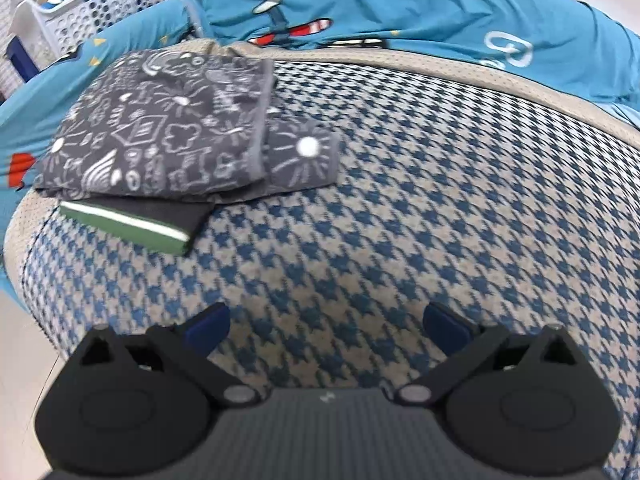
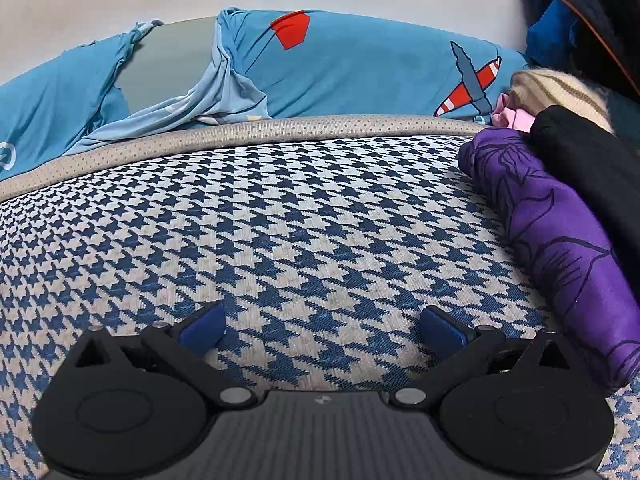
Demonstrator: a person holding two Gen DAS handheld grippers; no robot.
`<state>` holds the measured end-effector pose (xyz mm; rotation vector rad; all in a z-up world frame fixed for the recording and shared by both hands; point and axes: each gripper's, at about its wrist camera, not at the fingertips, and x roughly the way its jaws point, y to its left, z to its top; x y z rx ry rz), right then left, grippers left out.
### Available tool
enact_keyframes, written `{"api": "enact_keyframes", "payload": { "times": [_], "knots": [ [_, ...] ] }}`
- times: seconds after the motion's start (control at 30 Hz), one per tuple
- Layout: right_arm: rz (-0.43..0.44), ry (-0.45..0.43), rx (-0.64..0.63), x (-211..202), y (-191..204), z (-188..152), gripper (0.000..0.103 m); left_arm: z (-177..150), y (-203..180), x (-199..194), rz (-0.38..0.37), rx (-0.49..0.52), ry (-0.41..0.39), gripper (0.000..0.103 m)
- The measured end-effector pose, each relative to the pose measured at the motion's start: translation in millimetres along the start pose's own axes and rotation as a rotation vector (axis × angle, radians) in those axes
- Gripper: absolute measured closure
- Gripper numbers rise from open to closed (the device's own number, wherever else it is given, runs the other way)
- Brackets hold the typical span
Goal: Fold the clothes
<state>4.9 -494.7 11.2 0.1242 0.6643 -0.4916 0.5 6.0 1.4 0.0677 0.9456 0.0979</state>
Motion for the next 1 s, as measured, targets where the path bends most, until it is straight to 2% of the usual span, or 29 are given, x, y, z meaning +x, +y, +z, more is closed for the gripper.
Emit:
{"api": "enact_keyframes", "payload": {
  "times": [0.27,0.37,0.5,0.6,0.73,1.0],
  "knots": [
    [0.001,-0.001,0.001,0,0,0,0.000,8,44,-2,0.022,-0.108,-0.001,0.000],
    [0.001,-0.001,0.001,0,0,0,0.000,11,66,0,0.055,-0.161,0.018,0.000],
    [0.000,-0.001,0.000,0,0,0,0.000,24,87,9,0.162,-0.265,0.026,0.000],
    [0.000,-0.001,0.000,-1,0,1,0.000,30,104,4,0.187,-0.351,0.005,0.000],
    [0.000,-0.001,-0.001,-1,0,1,0.000,38,117,3,0.225,-0.380,-0.007,0.000],
    [-0.001,-0.002,-0.001,-1,0,0,0.000,37,130,12,0.201,-0.474,0.059,0.000]
  ]
}}
